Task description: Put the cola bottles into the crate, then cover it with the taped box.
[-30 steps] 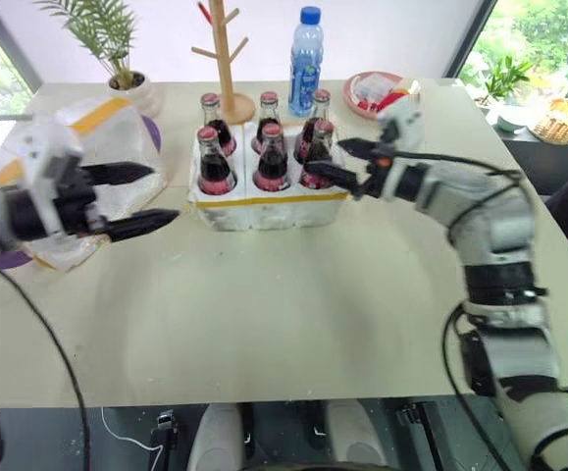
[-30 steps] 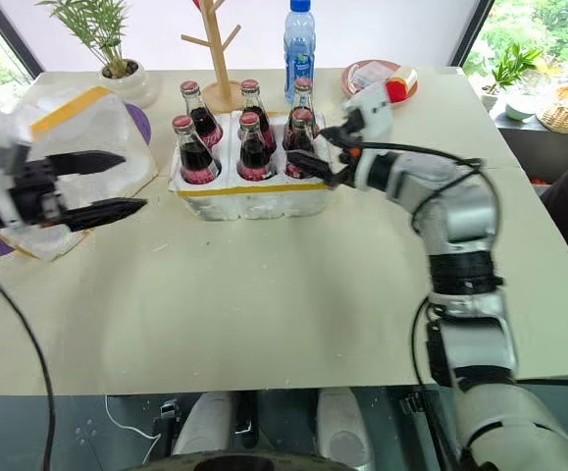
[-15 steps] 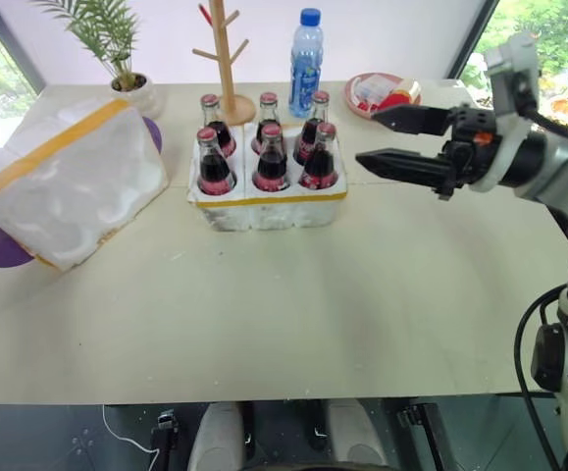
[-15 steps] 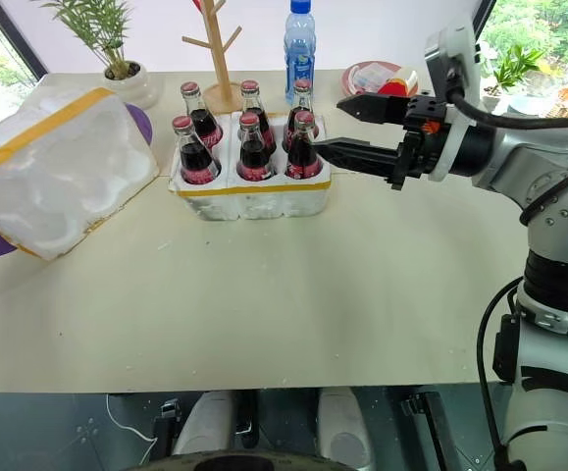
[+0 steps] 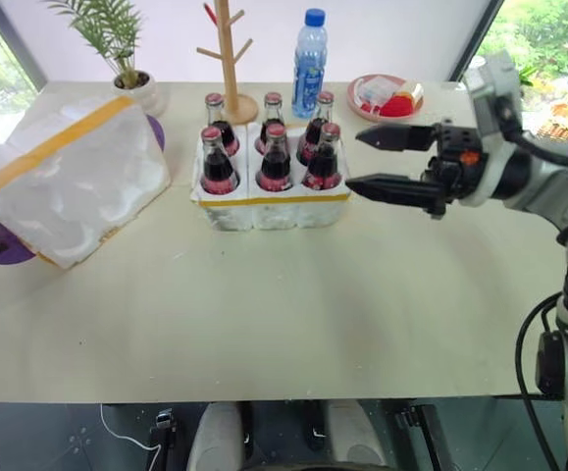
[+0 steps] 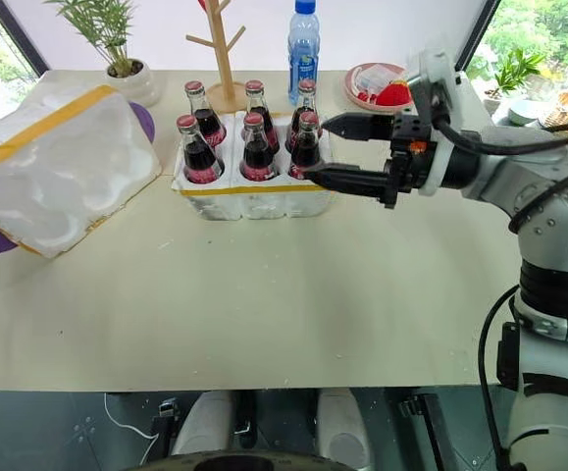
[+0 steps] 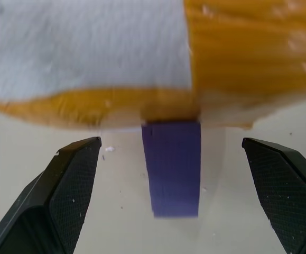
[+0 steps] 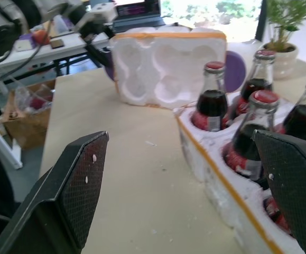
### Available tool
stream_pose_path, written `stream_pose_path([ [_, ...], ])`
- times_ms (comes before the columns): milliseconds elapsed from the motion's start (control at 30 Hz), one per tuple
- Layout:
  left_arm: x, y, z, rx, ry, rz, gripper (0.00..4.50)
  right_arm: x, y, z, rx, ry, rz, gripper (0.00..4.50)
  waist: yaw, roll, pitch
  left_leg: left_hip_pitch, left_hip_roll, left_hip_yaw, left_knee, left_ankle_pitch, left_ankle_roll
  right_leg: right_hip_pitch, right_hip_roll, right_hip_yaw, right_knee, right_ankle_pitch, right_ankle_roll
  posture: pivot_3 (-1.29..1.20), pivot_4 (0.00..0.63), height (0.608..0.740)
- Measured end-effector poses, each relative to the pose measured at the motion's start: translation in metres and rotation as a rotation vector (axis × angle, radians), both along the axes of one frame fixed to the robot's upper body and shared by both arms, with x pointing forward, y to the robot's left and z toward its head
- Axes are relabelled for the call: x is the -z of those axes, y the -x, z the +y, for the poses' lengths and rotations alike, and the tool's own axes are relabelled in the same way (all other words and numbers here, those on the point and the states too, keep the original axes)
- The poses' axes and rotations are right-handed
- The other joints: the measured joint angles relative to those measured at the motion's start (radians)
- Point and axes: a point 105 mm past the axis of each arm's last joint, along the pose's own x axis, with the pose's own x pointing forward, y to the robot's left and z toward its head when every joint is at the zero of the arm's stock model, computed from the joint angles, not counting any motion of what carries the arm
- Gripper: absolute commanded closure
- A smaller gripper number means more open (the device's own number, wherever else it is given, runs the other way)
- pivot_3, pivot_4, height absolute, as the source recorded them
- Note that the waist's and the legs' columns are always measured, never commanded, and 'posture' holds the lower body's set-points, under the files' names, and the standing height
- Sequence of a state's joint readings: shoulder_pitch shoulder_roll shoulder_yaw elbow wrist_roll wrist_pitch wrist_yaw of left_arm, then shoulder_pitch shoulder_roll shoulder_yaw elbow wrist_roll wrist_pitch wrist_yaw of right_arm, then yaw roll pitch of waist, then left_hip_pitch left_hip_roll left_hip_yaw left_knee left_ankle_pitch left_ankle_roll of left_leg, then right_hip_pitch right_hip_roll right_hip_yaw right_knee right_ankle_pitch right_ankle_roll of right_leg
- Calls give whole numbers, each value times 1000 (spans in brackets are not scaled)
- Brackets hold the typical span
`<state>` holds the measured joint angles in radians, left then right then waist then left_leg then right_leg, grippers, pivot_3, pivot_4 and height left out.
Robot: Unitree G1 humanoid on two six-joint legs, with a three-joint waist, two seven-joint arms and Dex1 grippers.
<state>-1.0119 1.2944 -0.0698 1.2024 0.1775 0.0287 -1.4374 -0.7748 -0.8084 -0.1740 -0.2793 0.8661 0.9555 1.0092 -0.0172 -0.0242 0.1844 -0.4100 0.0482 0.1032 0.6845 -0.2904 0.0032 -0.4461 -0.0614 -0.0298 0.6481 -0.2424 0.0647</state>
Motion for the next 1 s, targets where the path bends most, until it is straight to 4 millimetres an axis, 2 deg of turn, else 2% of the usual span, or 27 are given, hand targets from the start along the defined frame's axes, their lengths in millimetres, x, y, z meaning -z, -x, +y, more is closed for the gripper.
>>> stream_pose_path([
  [100,7,-4,-2,-3,-9,36,0,-2,7,-1,-8,3,-6,31,-2,0,0,0,1,0,0,0,0,0,0,0,0,0,0,0,150,740],
  [200,16,-6,-3,-3,-10,70,781,-1,8,-3,14,2,-3,0,1,0,0,0,1,-1,0,0,0,0,0,0,1,0,0,0,150,740],
  [400,24,-5,-5,0,6,104,3859,-1,10,-2,29,0,-4,0,4,-1,0,0,1,-1,1,0,0,0,0,0,1,0,0,0,150,740],
  [433,24,-5,-5,0,6,104,4161,-1,10,-2,30,-2,-2,0,4,-1,0,0,1,-1,1,0,0,0,-1,0,1,0,0,0,150,740],
  [567,19,-16,-5,-15,-28,26,4161,-1,5,-8,81,-26,11,0,6,-2,0,0,1,-1,1,0,0,0,-1,0,2,0,0,0,150,740],
  [733,-10,-37,-6,-2,-122,-201,4161,-8,-3,-21,168,-41,-19,0,6,-3,0,0,1,-1,1,0,0,0,-1,0,1,0,0,0,150,740],
  [867,-54,-68,-28,83,-292,-525,4161,-5,-4,-33,209,-33,-7,0,15,-5,0,0,2,-2,1,0,0,1,-2,-1,2,0,1,0,150,740],
  [933,-89,-86,-55,133,-382,-766,4161,2,-4,-37,223,-22,15,0,22,-5,0,0,1,-1,3,0,0,1,-2,0,1,1,2,0,150,740],
  [1000,-119,-93,-82,190,-451,-951,4161,8,-3,-39,224,-15,30,0,25,-5,0,0,1,-1,3,0,0,2,-3,0,1,2,3,0,150,740],
])
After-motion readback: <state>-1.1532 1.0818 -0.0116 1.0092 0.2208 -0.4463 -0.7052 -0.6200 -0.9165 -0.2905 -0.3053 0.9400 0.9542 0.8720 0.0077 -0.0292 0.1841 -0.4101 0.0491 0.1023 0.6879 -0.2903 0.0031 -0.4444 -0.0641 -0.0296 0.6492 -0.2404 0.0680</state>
